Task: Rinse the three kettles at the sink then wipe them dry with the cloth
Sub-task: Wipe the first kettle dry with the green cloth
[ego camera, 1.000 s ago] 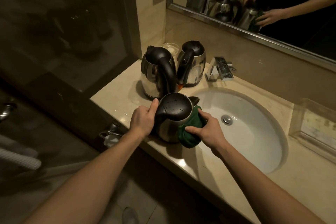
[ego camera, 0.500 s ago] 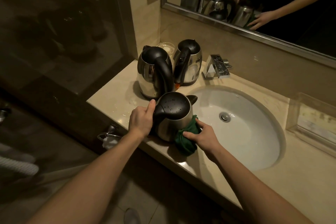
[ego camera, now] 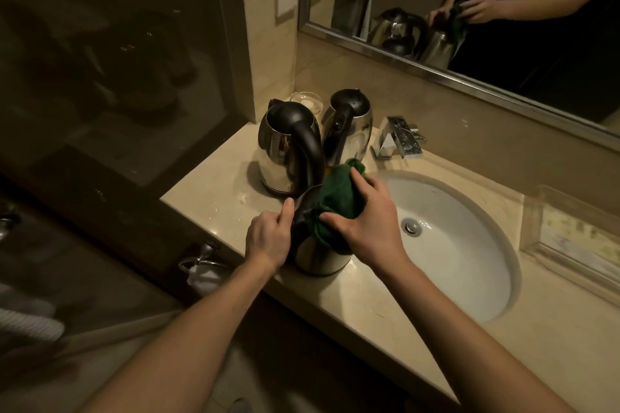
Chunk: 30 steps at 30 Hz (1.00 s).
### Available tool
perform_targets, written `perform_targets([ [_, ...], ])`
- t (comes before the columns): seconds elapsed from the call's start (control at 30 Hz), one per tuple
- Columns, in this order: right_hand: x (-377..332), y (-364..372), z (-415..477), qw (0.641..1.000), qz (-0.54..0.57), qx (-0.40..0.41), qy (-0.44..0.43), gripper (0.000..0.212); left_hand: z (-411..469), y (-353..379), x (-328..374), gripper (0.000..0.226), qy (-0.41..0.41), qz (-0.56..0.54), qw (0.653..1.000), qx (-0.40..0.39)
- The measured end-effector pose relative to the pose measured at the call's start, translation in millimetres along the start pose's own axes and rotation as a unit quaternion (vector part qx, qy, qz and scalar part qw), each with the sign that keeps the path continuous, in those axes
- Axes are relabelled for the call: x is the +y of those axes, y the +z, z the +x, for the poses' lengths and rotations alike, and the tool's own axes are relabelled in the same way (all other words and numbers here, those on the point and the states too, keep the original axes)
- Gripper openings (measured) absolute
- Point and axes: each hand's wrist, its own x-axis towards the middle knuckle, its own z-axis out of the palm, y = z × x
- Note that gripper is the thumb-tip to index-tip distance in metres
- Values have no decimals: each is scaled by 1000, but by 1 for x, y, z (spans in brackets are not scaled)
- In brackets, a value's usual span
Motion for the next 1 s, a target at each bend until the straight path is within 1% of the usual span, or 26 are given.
perform_targets([
  [0.07,-5,10,14,999,-35,-20,-3,88,0,-1,-1,63,-1,1,1000,4],
  [0.2,0,30,19,987,-151,-45,-37,59,0,1,-4,61,12,-2,1000,8],
  [0.23,1,32,18,982,-178,-51,-46,55,0,1,-3,61,11,1,1000,10],
  [0.3,0,33,16,970,-225,-72,-64,53,-1,0,-1,62,0,6,1000,9],
  [0.37,1,28,11,952,-269,-104,-105,56,-1,-1,0,62,-8,5,1000,3],
  [0.43,8,21,7,939,-287,-126,-138,58,0,0,-2,63,-12,-5,1000,-4],
  [0.47,11,18,6,941,-286,-125,-133,58,0,0,-3,63,-16,-11,1000,-6],
  [0.57,12,21,-1,958,-266,-72,-76,56,1,-1,-2,62,-15,-13,1000,-2],
  [0.6,10,26,-8,957,-274,-59,-80,56,1,-2,-2,62,-13,-11,1000,-5],
  [0.7,11,43,-35,932,-322,-49,-160,55,3,-2,-2,66,-6,-9,1000,-26],
  [0.77,21,47,-42,927,-335,-37,-164,56,3,-3,-4,71,-3,-25,999,-30],
  [0.83,31,52,-45,936,-325,-7,-139,62,3,-3,-3,73,-5,-30,999,-30],
  [0.9,37,60,-51,947,-300,29,-107,61,2,-4,-1,65,-8,-17,999,-27],
  [1.0,49,72,-61,966,-234,80,-72,63,1,-5,3,63,-6,-4,1000,-27],
])
